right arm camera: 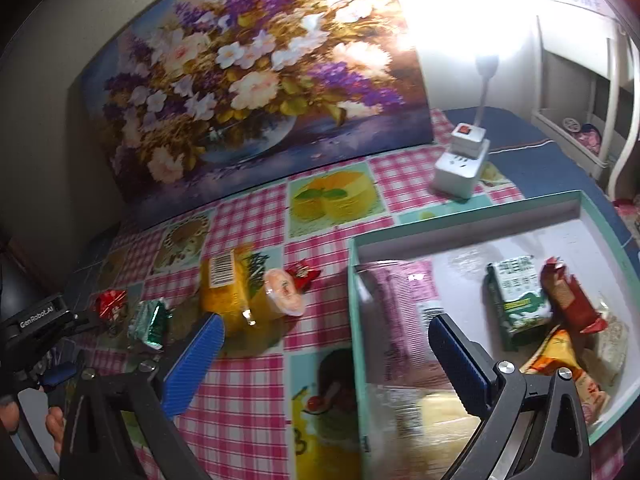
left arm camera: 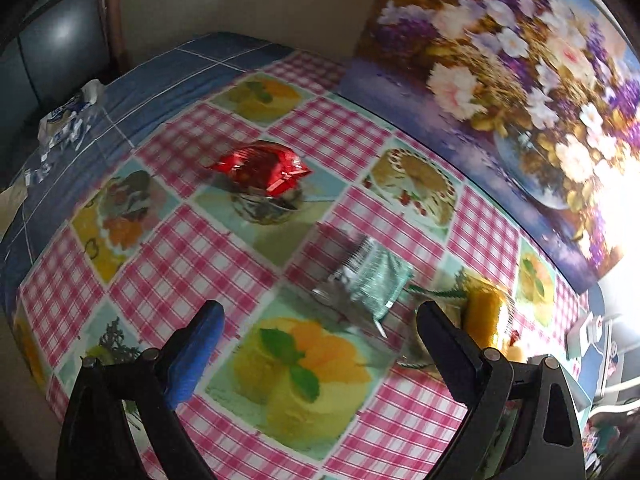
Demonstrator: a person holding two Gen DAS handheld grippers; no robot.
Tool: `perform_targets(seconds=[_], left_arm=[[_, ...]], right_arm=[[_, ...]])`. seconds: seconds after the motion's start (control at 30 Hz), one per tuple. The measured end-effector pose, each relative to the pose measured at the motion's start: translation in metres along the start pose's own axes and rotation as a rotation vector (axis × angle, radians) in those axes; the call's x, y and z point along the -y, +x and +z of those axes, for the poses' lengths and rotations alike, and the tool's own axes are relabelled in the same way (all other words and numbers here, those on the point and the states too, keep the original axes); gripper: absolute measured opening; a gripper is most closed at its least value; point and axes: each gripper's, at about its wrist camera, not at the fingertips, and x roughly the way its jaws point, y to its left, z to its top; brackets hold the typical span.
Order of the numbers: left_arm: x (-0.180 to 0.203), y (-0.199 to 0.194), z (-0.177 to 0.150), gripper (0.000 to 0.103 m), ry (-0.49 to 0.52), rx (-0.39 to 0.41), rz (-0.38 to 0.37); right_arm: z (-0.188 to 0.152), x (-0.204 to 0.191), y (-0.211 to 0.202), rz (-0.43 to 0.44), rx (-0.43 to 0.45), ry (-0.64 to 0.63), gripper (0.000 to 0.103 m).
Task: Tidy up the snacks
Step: 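Move the left tool to the silver-green packet while the right tool approaches the yellow bread bag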
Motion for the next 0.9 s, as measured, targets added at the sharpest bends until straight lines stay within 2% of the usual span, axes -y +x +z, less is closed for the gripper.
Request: perform_targets(seconds=[0.27,0.43,0.6,0.67,0.77,0.9], left_arm=[[-0.031,0.008,0.015,0.097,-0.063,-0.005,0.008],[-0.037,0.012,0.021,0.097,-0.081,-0.001,-0.018],[-0.019,0.026,0.023,0.097,-0.015,-0.028,-0.048],[-0.008,0.03,0.024,0.097,0.017,-0.036,-0.062],[0.006,0.037,0.026,0.097,0.063,-0.046,-0.068],[0.017,0.049,0.029,0.097,0.086,-0.068,-0.067]], right_arm=[[0.005,-0.036,0.008,0.011,0.007,-0.08,0.103],[0.01,-0.054,0.022,0.029,-0.012,-0.113,0.103],[0.022,-0.062,0.034,0.041,-0.024,-0.107,0.103],[0.026,-0.067,0.041,0.046,-0.034,-0.112,0.097],[0.031,-0.074,0.051,0.038,-0.053,-0.142,0.095],[0.034,-0.08,0.063,0.083,-0.071,-0.149,0.093]])
